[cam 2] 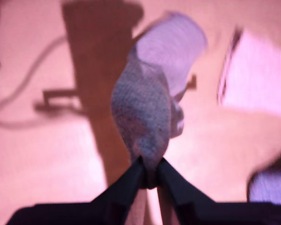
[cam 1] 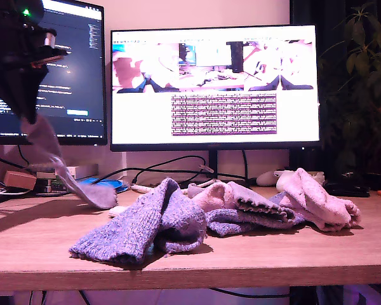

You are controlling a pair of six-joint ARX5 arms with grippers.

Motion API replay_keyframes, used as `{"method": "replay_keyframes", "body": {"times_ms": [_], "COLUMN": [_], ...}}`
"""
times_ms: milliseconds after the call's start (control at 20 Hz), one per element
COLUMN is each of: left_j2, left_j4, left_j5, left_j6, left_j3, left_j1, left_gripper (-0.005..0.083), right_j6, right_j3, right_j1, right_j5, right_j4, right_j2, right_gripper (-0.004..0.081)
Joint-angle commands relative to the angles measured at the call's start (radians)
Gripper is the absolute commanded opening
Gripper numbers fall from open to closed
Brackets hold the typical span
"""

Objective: Pair up the socks based on colour and pattern, by placing them on top of one another

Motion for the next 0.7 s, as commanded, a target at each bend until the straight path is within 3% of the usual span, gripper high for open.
{"method": "replay_keyframes", "body": {"times_ms": [0, 250, 350, 500, 650], "left_j2": [0.009, 0.009, 0.009, 0.009, 0.008], "left_j4": [-0.032, -0.091, -0.092, -0.092, -0.092], "left_j5": [0.01, 0.077, 0.097, 0.089, 0.087], "left_j6": [0.0, -0.038, -0.037, -0.032, -0.025], "left_j3": [-0.005, -0.007, -0.007, -0.007, -0.007], "left_j1": [0.0, -0.015, -0.042, -0.063, -0.063], "left_gripper": [-0.0013, 0.0087, 0.0178, 0.0397, 0.0429], "right_j6": [-0.002, -0.002, -0.002, -0.002, -0.002], "right_j3": [0.016, 0.016, 0.016, 0.016, 0.016], "right_j1": [0.006, 0.006, 0.006, 0.006, 0.006], "right_j5": [-0.003, -0.003, -0.003, -0.003, -0.003], "right_j4": [0.005, -0.002, -0.002, -0.002, -0.001], "right_j2": [0.005, 0.005, 0.004, 0.004, 0.004], "right_gripper": [-0.0013, -0.0013, -0.0013, -0.0013, -0.0013]}}
